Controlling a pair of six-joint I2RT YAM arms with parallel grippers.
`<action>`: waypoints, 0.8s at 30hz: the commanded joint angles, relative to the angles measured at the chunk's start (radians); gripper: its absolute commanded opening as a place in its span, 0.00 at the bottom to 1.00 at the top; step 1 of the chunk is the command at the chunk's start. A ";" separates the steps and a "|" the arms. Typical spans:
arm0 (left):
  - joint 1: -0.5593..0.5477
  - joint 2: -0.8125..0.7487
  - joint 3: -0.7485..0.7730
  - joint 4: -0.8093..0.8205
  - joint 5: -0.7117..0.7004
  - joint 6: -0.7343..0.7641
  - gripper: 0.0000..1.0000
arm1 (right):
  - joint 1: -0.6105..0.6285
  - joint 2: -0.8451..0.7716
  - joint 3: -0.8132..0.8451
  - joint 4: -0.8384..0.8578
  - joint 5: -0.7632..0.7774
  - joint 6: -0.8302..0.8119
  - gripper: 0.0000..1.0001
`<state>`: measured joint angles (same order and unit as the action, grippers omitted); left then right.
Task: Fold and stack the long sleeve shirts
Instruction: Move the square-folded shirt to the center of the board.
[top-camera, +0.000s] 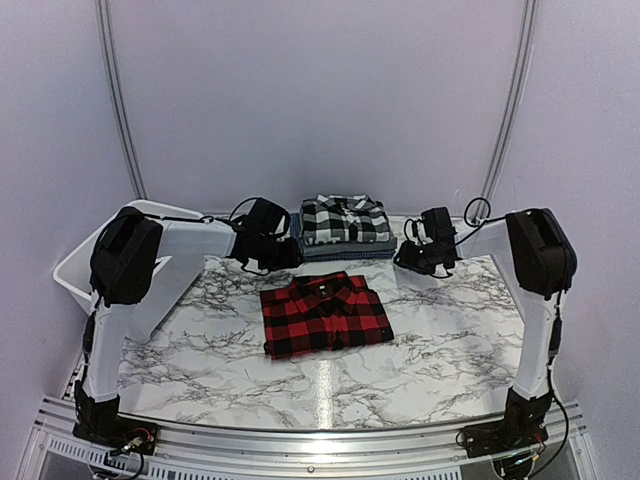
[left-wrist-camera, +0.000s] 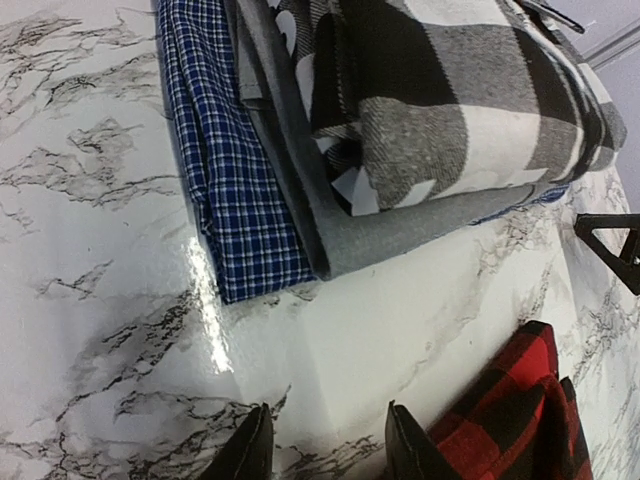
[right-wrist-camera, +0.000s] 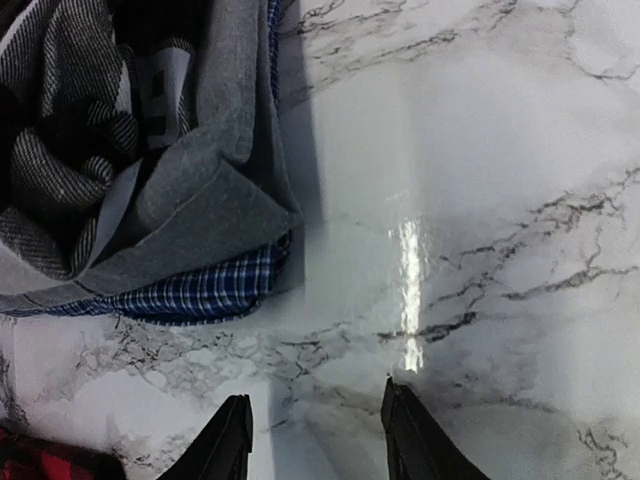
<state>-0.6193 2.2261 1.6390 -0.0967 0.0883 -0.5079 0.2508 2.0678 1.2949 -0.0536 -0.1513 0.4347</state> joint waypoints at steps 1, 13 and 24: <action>0.010 0.036 0.061 -0.058 -0.025 0.008 0.40 | -0.015 0.060 0.077 0.075 -0.084 -0.016 0.45; 0.029 0.123 0.154 -0.094 -0.042 0.017 0.41 | -0.016 0.131 0.104 0.144 -0.114 0.037 0.43; 0.030 0.274 0.350 -0.153 -0.187 0.015 0.41 | -0.015 0.205 0.185 0.113 -0.144 0.033 0.30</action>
<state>-0.5953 2.4702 1.9488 -0.1913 -0.0006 -0.5003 0.2379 2.2349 1.4445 0.0795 -0.2806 0.4637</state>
